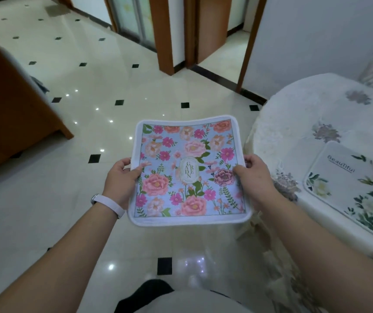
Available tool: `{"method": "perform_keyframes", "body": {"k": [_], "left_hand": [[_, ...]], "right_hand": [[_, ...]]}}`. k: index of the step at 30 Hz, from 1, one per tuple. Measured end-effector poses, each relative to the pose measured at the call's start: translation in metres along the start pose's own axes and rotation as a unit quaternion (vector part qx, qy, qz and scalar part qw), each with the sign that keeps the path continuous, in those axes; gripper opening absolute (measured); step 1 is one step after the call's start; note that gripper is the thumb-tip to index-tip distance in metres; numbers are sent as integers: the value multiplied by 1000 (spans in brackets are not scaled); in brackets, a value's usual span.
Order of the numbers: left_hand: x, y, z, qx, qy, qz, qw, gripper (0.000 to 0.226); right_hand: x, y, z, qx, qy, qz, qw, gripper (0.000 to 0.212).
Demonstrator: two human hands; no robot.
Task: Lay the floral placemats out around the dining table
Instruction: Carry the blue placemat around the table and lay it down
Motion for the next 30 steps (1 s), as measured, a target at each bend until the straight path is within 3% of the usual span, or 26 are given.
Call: {"method": "perform_keyframes", "body": {"k": [13,20,30], "left_hand": [[80,48,237,-150,9,11,989,38],[138,58,345,-205,15,35,978,39],[187,174,436,-282,11,88,955,37]], "right_hand": [[-59,67,143,146,32,23,989,19],[-104,111,201,183,24,32,982,14],[-114,74,292,277,54,84,956,15]]}}
Point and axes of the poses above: each hand's wrist, its own z-axis towards the middle knuckle, its own y-axis out of the palm, x = y × z, the point moved 2 cm from there along z, towards the middle knuckle, and after that the axes turned 5 degrees about z, right-handed, at the moved point
